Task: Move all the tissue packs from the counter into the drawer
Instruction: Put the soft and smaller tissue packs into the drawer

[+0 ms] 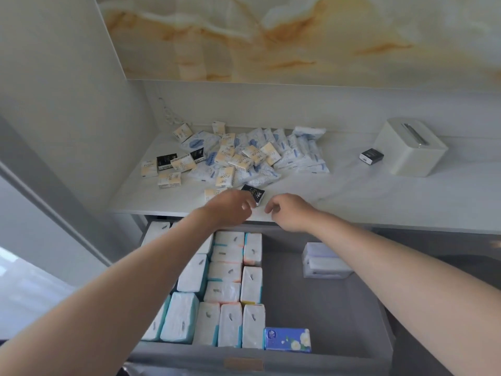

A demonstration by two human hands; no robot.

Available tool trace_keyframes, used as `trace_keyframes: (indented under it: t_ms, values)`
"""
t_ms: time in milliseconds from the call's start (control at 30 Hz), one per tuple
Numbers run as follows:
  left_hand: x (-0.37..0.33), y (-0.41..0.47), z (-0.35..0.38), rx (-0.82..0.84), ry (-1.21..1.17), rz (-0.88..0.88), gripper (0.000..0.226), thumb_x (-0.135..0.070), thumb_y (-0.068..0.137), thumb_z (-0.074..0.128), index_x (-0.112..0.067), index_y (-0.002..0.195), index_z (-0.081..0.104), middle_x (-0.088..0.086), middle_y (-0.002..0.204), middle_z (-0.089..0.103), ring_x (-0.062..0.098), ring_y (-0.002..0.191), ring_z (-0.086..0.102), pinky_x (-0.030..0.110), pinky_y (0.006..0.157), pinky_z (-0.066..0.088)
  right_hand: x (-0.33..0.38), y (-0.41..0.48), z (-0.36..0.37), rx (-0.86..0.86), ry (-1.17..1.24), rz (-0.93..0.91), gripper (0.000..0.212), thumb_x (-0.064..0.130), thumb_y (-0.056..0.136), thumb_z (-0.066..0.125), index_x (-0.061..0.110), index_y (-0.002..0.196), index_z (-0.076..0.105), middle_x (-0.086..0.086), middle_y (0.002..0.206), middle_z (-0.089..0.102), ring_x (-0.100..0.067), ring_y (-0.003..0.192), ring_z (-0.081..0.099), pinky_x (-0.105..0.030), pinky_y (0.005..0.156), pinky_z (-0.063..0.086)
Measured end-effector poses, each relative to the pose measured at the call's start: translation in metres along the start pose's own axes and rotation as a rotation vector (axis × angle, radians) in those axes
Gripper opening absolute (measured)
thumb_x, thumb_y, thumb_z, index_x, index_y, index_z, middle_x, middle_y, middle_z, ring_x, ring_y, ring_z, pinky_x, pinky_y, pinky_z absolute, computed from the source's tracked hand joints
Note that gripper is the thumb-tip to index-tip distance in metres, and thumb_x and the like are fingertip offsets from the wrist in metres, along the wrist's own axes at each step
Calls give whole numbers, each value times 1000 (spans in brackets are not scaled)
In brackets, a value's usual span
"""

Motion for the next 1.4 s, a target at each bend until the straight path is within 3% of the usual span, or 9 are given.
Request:
trace_keyframes:
  t_ms: [167,400,533,667,833,1033,1133,1233,1400]
  values:
    - [24,43,-29,-206,162,-107,40,-30,94,55,-30,134,51,2,132,53,24,119,49,39,94,47,1,49,-27,-151,72,116,47,12,92,54,18,138,50,-8,141,50,-27,125,51,-29,94,41]
    - [65,75,-17,-102,344,-261,57,-55,98,41,-48,150,20,3,152,30,31,127,43,40,84,46,-5,101,-33,-128,149,278,80,28,93,60,15,157,14,-11,156,34,-32,134,44,-31,89,41]
    - [72,85,-21,-227,369,-334,52,-56,95,45,-35,142,37,6,135,46,29,118,48,35,73,41,-1,126,-21,-130,285,345,70,33,84,67,14,144,36,-10,135,52,-28,116,52,-33,87,47]
    - [79,92,-21,-144,340,-320,54,-52,95,48,-36,146,36,7,143,42,33,130,35,42,94,42,14,140,-8,-135,555,319,45,30,85,74,14,124,60,0,102,63,-13,82,56,-24,62,40]
    - [81,92,-19,-95,340,-220,59,-57,94,47,-39,148,33,3,149,38,33,132,31,46,107,29,24,149,0,-158,572,315,47,38,72,86,21,110,65,-2,100,71,-19,79,64,-25,49,44]
    - [69,84,-19,-498,227,-135,60,-47,84,66,-26,135,40,2,135,44,26,127,40,42,105,37,20,144,-15,-340,705,319,32,12,74,85,11,102,70,-8,96,73,-25,73,71,-30,49,56]
    - [61,87,-15,-333,346,108,71,-40,90,61,-36,150,24,-2,155,24,23,143,24,46,114,30,19,134,-32,-489,585,246,37,15,73,83,19,104,63,1,96,68,-22,79,70,-36,61,61]
    - [66,97,-10,-69,322,-67,66,-46,96,50,-43,153,16,-4,163,8,24,149,7,49,117,22,17,123,-50,-594,431,172,36,17,73,76,19,105,60,5,92,65,-18,81,63,-27,65,47]
    - [45,101,-17,-189,156,-122,43,-44,98,45,-33,139,49,4,149,40,27,137,30,44,112,24,9,102,-77,-727,507,134,28,15,77,72,20,102,61,7,93,67,-16,82,62,-24,62,43]
Point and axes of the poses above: each hand's wrist, its own y-axis towards the middle knuckle, its own z-axis out of the palm, x = y × z, the point moved 2 cm from there along y, towards the middle knuckle
